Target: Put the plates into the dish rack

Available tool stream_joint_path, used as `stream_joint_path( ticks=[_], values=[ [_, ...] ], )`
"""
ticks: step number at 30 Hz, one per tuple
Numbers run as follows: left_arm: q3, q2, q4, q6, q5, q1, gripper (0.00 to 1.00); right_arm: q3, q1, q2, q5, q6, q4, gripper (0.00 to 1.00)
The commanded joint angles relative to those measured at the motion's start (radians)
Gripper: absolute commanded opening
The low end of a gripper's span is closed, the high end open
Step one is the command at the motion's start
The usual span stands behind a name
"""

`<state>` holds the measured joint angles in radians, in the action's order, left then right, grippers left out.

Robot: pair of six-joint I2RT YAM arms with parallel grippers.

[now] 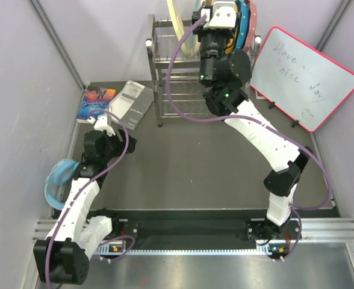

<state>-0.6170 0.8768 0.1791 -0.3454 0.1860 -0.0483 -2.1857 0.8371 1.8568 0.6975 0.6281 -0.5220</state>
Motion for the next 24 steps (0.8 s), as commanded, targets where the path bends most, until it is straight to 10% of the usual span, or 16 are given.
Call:
stream_joint_path(
  ticks=[1, 20, 24],
  values=[
    [-0.081, -0.001, 0.002, 0.029, -0.008, 0.004, 0.75, 0.010, 0.014, -0.053, 0.013, 0.030, -0.038, 0.55],
    [-0.381, 0.065, -0.100, 0.235, 0.093, 0.004, 0.74, 0.334, -0.078, -0.426, -0.113, -0.080, 0.230, 0.72],
    [-0.525, 0.204, -0.231, 0.174, 0.171, 0.004, 0.29, 0.369, -0.101, -0.469, -0.242, -0.223, 0.474, 0.79]
  ],
)
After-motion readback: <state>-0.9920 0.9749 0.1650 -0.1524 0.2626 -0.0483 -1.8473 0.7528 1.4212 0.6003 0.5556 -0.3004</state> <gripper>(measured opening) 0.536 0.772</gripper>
